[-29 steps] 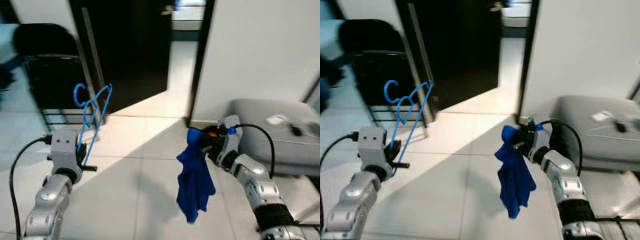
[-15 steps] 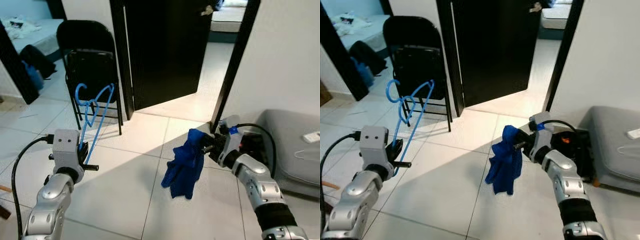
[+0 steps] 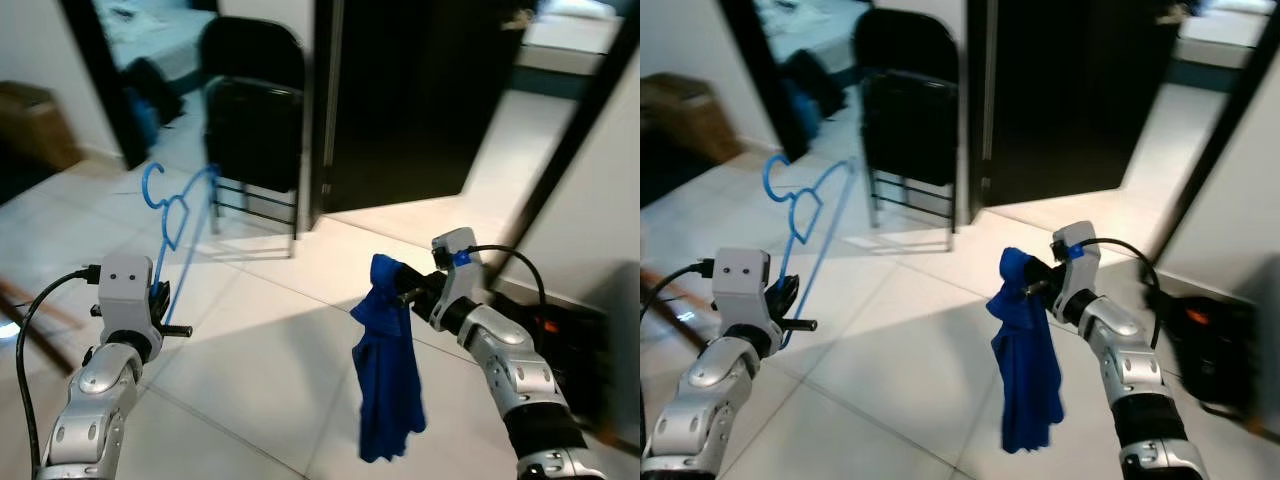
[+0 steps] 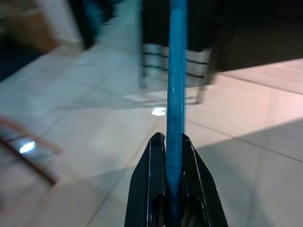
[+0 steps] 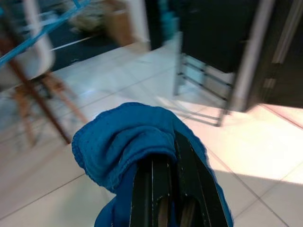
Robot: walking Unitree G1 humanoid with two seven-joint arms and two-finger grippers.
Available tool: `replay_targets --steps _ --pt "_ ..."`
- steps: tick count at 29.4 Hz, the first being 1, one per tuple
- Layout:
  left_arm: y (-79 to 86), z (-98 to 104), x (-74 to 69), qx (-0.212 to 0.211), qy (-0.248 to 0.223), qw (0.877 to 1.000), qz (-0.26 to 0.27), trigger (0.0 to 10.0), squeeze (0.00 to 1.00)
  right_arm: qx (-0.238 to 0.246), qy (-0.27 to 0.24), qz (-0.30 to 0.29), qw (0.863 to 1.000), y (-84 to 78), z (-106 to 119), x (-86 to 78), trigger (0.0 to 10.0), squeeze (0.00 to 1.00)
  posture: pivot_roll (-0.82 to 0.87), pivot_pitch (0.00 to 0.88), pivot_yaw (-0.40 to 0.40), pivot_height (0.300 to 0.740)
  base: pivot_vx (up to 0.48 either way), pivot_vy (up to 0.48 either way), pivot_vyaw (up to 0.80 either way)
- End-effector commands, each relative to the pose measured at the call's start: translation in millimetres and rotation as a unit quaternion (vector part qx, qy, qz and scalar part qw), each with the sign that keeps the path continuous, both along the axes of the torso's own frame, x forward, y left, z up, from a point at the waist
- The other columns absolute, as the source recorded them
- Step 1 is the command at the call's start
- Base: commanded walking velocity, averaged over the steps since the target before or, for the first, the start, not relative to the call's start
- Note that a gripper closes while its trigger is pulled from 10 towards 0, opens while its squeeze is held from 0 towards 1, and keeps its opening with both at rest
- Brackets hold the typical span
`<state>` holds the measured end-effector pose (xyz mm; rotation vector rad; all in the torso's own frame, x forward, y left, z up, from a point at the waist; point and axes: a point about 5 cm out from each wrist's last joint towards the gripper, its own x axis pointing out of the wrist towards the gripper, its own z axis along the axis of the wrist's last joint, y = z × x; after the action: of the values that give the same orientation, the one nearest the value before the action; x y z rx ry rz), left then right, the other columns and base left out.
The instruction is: Hang hanger
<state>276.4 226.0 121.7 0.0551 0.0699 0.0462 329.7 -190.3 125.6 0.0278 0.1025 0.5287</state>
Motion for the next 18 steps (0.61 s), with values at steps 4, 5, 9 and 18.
replay_targets --steps 4,5,9,18 --pt "0.4 -2.9 -0.2 -0.003 0.009 1.000 0.000 10.0 0.00 -0.001 -0.004 -0.001 1.000 -1.5 0.7 -0.2 10.0 0.00 0.02 0.015 -0.026 0.740 0.000 0.000 0.77" --pt "0.4 -2.9 -0.2 -0.003 0.009 1.000 0.000 10.0 0.00 -0.001 -0.004 -0.001 1.000 -1.5 0.7 -0.2 10.0 0.00 0.02 0.015 -0.026 0.740 0.000 0.000 0.77" --pt "0.5 -2.9 -0.1 -0.003 0.009 1.000 0.000 10.0 0.00 -0.001 -0.004 -0.001 1.000 -1.4 0.8 -0.2 10.0 0.00 0.02 0.016 -0.026 0.740 0.000 0.000 0.77" --pt "0.4 -2.4 -0.2 -0.003 0.006 1.000 -0.001 10.0 0.00 0.000 -0.004 0.000 1.000 -1.5 1.0 -0.1 10.0 0.00 0.02 0.016 -0.027 0.740 0.000 0.000 0.78"
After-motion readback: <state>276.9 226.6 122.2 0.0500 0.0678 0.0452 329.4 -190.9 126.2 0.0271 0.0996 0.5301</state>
